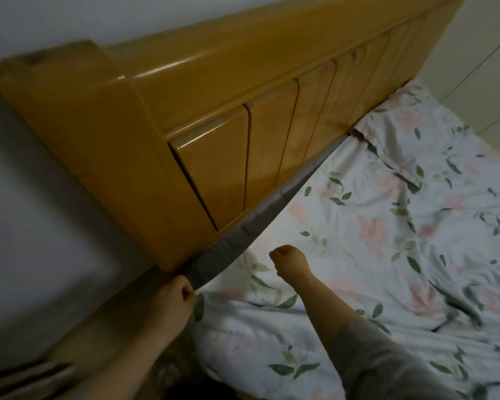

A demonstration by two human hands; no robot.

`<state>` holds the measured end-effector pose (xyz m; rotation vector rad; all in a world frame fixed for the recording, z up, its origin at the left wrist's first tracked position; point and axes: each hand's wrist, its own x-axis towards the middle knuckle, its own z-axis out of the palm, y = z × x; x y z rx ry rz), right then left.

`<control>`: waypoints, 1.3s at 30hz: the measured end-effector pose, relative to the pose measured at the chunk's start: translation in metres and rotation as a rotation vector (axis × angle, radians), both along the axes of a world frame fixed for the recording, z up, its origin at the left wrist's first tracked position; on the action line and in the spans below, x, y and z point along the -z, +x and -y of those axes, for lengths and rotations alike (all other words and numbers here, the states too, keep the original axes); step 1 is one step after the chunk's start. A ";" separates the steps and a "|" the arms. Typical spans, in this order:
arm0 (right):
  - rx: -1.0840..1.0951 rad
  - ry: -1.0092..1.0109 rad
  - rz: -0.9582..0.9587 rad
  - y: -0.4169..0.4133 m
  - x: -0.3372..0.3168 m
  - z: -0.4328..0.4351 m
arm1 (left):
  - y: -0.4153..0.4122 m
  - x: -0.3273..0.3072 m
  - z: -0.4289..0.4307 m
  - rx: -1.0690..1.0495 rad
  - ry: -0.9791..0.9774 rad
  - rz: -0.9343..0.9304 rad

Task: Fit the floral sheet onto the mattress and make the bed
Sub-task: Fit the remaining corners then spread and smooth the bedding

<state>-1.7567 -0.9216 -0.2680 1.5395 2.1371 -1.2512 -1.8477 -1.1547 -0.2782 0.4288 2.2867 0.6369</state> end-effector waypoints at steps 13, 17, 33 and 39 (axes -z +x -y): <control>0.240 -0.049 0.049 -0.016 0.105 -0.040 | -0.040 0.097 -0.110 0.121 0.053 0.023; 0.235 0.014 0.040 -0.031 0.144 -0.060 | -0.041 0.139 -0.136 0.140 0.059 0.036; 0.259 0.220 0.211 -0.088 0.245 -0.098 | -0.025 0.250 -0.175 0.050 0.220 0.184; 0.214 0.190 0.077 -0.103 0.231 -0.108 | -0.035 0.234 -0.155 -0.102 0.325 0.170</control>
